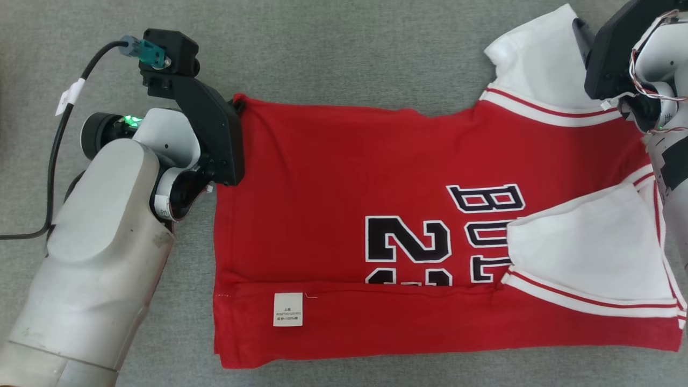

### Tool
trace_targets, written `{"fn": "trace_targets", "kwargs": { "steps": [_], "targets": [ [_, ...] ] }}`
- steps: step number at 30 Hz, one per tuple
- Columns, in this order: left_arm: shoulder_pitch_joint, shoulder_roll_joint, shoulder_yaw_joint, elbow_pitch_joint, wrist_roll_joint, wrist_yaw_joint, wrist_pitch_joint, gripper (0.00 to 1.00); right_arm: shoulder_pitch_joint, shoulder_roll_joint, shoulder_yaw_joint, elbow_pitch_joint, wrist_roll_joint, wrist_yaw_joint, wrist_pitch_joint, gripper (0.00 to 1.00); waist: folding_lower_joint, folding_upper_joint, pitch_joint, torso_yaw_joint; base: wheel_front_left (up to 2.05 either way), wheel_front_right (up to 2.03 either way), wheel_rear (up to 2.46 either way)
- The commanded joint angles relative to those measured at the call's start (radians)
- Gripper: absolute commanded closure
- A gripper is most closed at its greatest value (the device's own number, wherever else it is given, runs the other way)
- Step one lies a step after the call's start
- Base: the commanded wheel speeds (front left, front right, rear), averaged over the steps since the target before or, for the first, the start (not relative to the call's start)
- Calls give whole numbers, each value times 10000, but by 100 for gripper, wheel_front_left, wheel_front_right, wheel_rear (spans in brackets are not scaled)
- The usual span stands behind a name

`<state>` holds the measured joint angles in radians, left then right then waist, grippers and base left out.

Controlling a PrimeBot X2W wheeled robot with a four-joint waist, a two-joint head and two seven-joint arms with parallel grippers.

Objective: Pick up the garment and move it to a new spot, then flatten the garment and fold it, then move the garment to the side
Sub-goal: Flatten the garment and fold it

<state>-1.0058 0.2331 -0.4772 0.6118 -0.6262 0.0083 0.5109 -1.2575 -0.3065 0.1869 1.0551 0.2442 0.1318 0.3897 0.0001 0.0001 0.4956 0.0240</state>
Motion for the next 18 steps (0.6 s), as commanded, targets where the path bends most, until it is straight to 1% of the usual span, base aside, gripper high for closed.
{"fn": "trace_targets", "kwargs": {
  "steps": [1,4,10,11,12,13,15,18],
  "targets": [
    [337,144,-31,73,-86,120,126,100,-47,-15,130,133,140,-22,162,0,-1,-1,103,186,0,0,0],
    [356,120,-57,-170,-110,172,138,100,48,-60,385,273,375,-24,306,0,-1,-1,186,323,0,0,0],
    [531,33,-95,-489,-151,263,60,100,80,-116,653,582,660,-23,237,0,-1,-1,261,485,0,0,0],
    [543,12,-96,-521,-160,279,29,100,70,-109,678,660,708,-23,328,13,-1,-1,273,492,0,0,0],
    [547,-7,-92,-554,-191,291,40,100,47,-99,703,741,734,-23,406,73,-1,-1,287,492,0,0,0],
    [544,-13,-75,-590,-214,308,3,100,2,-114,704,812,761,-23,411,100,-1,-1,307,482,0,0,0],
    [503,-5,-34,-655,-184,344,-154,100,-115,-146,694,837,772,-23,204,100,-1,-1,337,450,0,0,0],
    [441,57,86,-689,29,525,-707,100,-352,-242,577,792,581,-24,-538,100,-1,-1,314,362,0,0,0]
  ]
}}
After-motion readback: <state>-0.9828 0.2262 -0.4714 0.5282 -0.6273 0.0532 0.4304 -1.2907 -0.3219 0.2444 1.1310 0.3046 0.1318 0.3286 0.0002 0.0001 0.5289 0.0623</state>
